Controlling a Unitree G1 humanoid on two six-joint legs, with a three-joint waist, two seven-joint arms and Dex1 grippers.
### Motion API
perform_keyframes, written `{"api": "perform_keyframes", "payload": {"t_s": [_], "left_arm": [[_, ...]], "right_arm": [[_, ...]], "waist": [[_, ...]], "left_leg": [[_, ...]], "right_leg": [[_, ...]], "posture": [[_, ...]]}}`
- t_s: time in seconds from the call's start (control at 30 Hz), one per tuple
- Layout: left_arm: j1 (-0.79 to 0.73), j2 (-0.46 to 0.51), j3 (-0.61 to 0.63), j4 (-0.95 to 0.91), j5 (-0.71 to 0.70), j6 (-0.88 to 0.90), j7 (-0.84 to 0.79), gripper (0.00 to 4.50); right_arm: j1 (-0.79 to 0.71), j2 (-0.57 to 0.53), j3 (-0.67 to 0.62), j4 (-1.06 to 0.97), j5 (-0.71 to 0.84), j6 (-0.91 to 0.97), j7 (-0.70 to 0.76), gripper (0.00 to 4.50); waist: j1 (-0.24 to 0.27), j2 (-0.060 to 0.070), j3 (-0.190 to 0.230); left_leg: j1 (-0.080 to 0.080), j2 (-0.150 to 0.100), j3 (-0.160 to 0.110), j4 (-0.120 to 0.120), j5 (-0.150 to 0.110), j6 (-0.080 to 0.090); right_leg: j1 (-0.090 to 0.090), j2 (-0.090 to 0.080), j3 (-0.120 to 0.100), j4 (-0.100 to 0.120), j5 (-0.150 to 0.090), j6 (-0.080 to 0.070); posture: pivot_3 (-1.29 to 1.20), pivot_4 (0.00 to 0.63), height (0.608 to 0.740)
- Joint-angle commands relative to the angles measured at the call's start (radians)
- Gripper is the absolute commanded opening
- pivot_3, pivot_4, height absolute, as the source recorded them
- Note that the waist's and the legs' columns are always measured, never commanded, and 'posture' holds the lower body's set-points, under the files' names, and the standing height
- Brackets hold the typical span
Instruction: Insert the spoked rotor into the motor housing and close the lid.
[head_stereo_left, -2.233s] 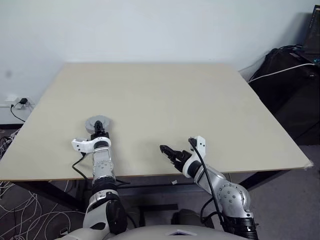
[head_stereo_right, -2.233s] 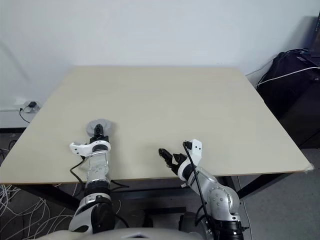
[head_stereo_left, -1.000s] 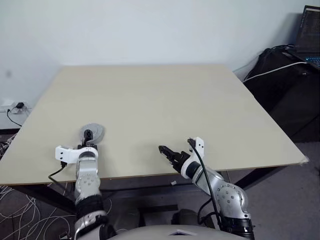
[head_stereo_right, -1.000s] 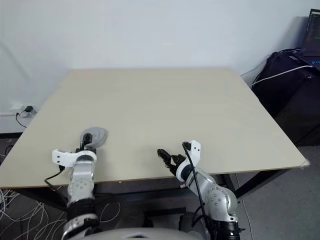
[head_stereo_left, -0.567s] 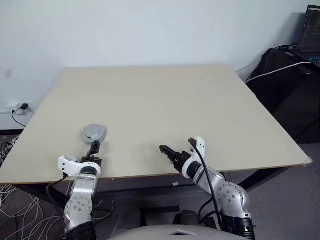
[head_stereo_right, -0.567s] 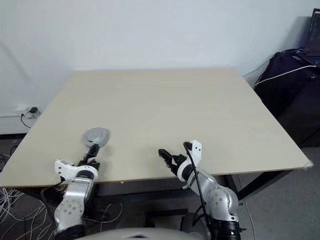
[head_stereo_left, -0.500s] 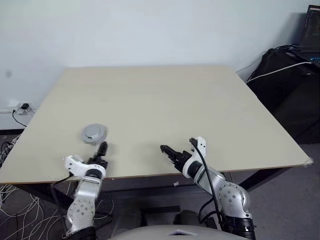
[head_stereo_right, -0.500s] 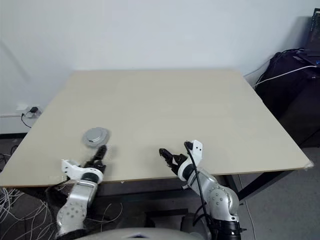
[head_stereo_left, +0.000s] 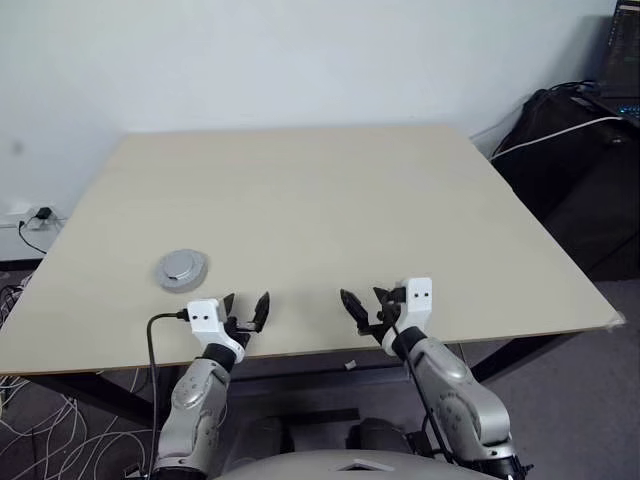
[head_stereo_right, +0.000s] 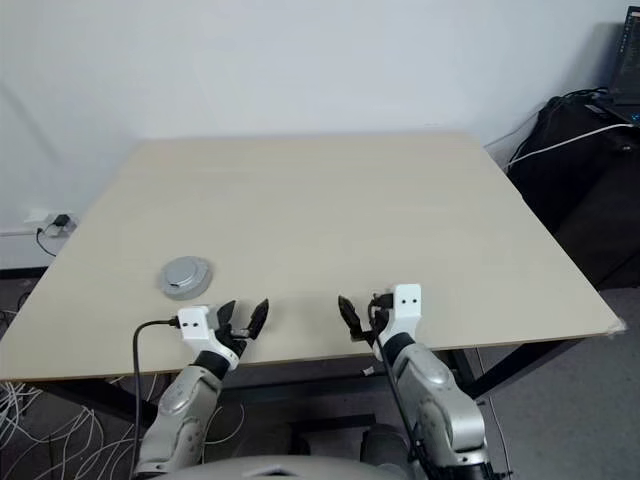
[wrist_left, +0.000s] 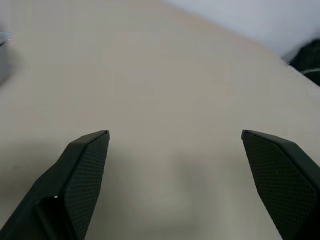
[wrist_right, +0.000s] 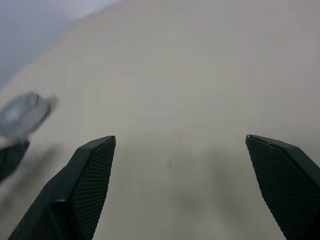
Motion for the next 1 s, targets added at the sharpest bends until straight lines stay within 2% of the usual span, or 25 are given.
{"api": "perform_keyframes", "payload": {"t_s": [0.03,0.2,0.37,0.67,1.0], "left_arm": [[-0.001,0.006,-0.023,0.008,0.060,-0.122,-0.053,4.47],[0.004,-0.004,-0.025,0.029,0.083,-0.259,-0.104,4.47],[0.018,-0.012,-0.028,0.027,0.104,-0.328,-0.110,4.47],[-0.001,0.024,-0.008,0.010,0.099,-0.305,-0.126,4.47],[-0.035,0.021,0.001,0.034,0.092,-0.283,-0.141,4.47]], "right_arm": [[0.022,-0.020,0.046,0.017,-0.129,-0.196,0.040,4.50],[0.042,-0.033,0.064,0.071,-0.223,-0.320,0.057,4.50],[0.074,-0.042,0.074,0.095,-0.273,-0.408,0.078,4.50],[0.084,-0.017,0.055,0.129,-0.301,-0.444,0.073,4.50],[0.077,0.012,0.038,0.150,-0.304,-0.443,0.063,4.50]], "waist": [[0.000,-0.001,0.001],[-0.001,-0.003,0.002],[0.004,-0.003,0.002],[0.014,-0.004,0.002],[0.024,-0.004,0.002]], "left_leg": [[0.000,0.000,0.000,0.001,0.000,0.000],[0.003,0.001,0.000,0.003,-0.001,0.001],[0.003,0.002,0.000,0.003,-0.001,0.001],[0.003,0.002,0.000,0.004,-0.001,0.001],[0.003,0.002,0.000,0.005,-0.001,0.001]], "right_leg": [[0.000,0.000,0.000,0.000,0.000,0.000],[0.005,-0.003,-0.001,0.000,-0.002,0.006],[0.004,-0.003,-0.001,0.000,0.000,0.003],[0.005,-0.003,-0.002,0.001,0.000,0.002],[0.005,-0.002,-0.003,0.001,0.001,0.002]], "posture": [[0.00,0.000,0.740],[0.00,0.000,0.740],[0.00,0.000,0.740],[0.00,0.000,0.740],[0.00,0.000,0.740]]}}
